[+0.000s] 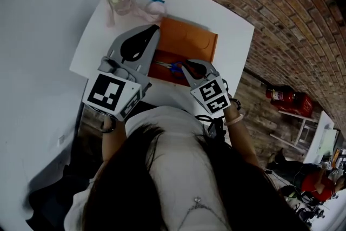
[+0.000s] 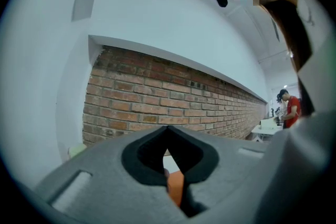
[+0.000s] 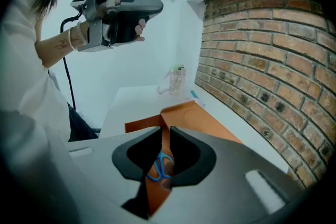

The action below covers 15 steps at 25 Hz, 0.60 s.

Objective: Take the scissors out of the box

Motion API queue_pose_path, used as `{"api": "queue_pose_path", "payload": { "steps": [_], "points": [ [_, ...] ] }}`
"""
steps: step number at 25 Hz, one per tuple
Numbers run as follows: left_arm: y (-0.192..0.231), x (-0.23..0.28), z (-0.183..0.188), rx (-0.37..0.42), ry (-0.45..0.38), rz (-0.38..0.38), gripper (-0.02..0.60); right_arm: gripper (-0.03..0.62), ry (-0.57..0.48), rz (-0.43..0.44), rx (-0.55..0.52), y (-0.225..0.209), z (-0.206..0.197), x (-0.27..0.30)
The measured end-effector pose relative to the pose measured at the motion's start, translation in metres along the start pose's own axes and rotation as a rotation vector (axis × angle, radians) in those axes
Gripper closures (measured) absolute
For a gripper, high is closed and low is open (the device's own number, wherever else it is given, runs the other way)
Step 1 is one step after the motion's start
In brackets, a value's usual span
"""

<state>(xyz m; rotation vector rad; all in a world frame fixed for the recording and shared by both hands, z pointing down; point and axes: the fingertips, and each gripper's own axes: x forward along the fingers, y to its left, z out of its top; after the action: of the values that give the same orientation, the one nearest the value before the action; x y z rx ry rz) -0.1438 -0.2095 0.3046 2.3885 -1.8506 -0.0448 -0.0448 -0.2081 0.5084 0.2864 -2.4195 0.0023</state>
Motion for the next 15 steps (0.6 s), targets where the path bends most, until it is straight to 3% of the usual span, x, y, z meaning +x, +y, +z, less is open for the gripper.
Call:
{"api": "queue_pose_path", "payload": {
  "steps": [15],
  "points": [
    [0.016, 0.004, -0.01, -0.035, 0.022, 0.051, 0.581, 0.516, 0.119, 0.095, -0.022, 0.005, -0.029, 0.028]
  ]
}}
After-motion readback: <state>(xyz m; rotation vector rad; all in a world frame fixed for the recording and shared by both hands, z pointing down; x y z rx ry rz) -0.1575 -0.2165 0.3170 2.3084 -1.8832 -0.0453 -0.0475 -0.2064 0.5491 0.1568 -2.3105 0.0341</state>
